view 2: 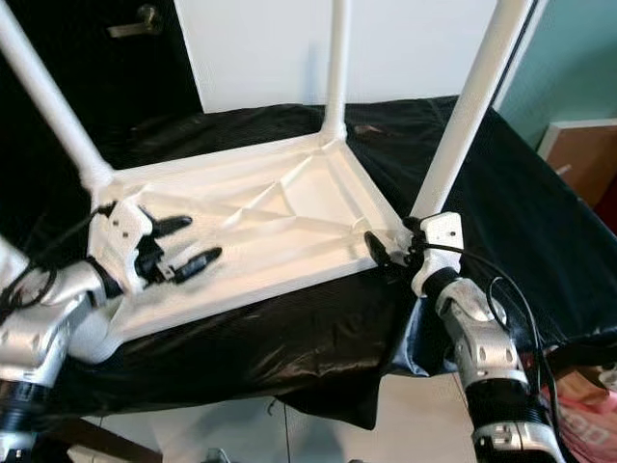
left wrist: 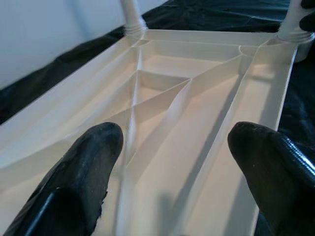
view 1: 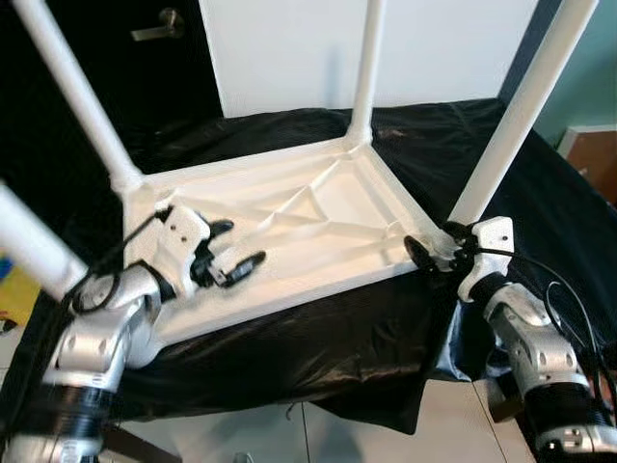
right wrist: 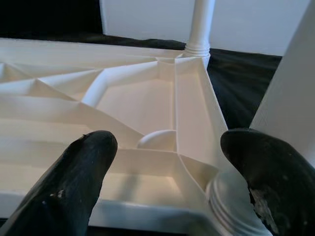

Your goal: Building children table

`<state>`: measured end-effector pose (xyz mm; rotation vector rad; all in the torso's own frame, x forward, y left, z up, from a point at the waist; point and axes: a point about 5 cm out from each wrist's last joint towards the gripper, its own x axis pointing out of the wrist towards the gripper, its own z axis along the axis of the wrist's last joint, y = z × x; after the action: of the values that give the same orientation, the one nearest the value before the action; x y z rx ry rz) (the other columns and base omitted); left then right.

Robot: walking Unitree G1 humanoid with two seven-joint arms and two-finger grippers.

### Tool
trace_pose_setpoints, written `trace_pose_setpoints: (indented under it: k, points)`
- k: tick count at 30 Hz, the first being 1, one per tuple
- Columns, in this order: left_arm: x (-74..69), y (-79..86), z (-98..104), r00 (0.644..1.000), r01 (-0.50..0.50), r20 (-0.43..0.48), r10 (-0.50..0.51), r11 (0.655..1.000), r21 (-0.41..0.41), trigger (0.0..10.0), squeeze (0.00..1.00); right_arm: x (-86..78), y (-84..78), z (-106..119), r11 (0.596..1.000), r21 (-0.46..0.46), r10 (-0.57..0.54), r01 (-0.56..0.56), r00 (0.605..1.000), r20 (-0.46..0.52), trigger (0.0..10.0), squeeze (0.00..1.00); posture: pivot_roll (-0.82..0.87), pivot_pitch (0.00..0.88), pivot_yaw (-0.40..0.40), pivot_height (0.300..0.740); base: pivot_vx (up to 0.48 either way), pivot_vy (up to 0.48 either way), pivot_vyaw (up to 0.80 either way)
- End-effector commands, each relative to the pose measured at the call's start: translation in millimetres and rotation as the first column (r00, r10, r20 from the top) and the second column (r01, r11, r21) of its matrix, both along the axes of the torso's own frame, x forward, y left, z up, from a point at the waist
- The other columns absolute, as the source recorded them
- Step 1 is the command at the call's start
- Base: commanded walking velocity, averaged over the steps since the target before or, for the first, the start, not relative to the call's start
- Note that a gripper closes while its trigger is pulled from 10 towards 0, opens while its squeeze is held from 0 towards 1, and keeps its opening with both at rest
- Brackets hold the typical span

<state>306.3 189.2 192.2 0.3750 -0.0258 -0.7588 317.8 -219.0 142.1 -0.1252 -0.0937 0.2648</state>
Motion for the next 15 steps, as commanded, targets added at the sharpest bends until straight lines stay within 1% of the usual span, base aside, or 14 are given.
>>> trace_pose_setpoints:
  k: [1,2,3,5,6,7,11,14,15]
  points:
    - [14.4,-3.8,4.7,1.000,0.000,0.019,-0.001,1.000,0.019,10.0,0.00,1.4,-38.5,11.6,0.980,0.003,-0.199,0.200,0.978,0.059,10.0,0.00,-0.08,0.054,-0.036,0.740,0.000,0.000,0.00]
    - [18.9,-8.7,7.2,1.000,0.011,0.029,-0.011,1.000,0.016,10.0,0.00,2.7,-41.3,11.1,0.976,-0.001,-0.217,0.217,0.974,0.059,10.0,0.00,-0.08,0.054,-0.036,0.740,0.000,0.000,0.00]
    - [18.9,-8.7,7.2,1.000,0.011,0.029,-0.011,1.000,0.016,10.0,0.00,2.7,-41.3,11.1,0.976,-0.001,-0.217,0.217,0.974,0.059,10.0,0.00,-0.08,0.054,-0.036,0.740,0.000,0.000,0.00]
    - [26.3,-17.4,10.9,0.999,0.026,0.045,-0.026,1.000,0.010,10.0,0.00,6.2,-44.4,11.6,0.973,0.003,-0.229,0.229,0.971,0.062,10.0,0.00,-0.10,0.060,-0.022,0.740,0.000,0.000,0.00]
    - [26.3,-17.4,10.9,0.999,0.026,0.045,-0.026,1.000,0.010,10.0,0.00,6.2,-44.4,11.6,0.973,0.003,-0.229,0.229,0.971,0.062,10.0,0.00,-0.10,0.060,-0.022,0.740,0.000,0.000,0.00]
    - [27.3,-28.0,12.9,0.997,0.062,0.050,-0.062,0.998,-0.001,10.0,0.00,9.2,-43.6,13.5,0.975,0.002,-0.221,0.221,0.973,0.069,10.0,0.00,-0.11,0.061,-0.010,0.740,0.000,0.000,0.00]
    - [23.9,-34.6,11.4,0.993,0.108,0.046,-0.108,0.994,-0.008,10.0,0.00,11.8,-40.6,14.8,0.979,-0.004,-0.203,0.204,0.976,0.082,10.0,0.00,-0.13,0.067,0.004,0.740,0.000,0.000,0.00]
    - [12.8,-38.5,4.0,0.990,0.144,0.006,-0.144,0.989,-0.043,10.0,0.00,12.0,-26.7,11.7,0.987,0.011,-0.160,0.160,0.983,0.086,10.0,0.00,-0.13,0.070,0.006,0.740,0.000,0.000,0.00]
    - [12.8,-38.5,4.0,0.990,0.144,0.006,-0.144,0.989,-0.043,10.0,0.00,12.0,-26.7,11.7,0.987,0.011,-0.160,0.160,0.983,0.086,10.0,0.00,-0.13,0.070,0.006,0.740,0.000,0.000,0.00]
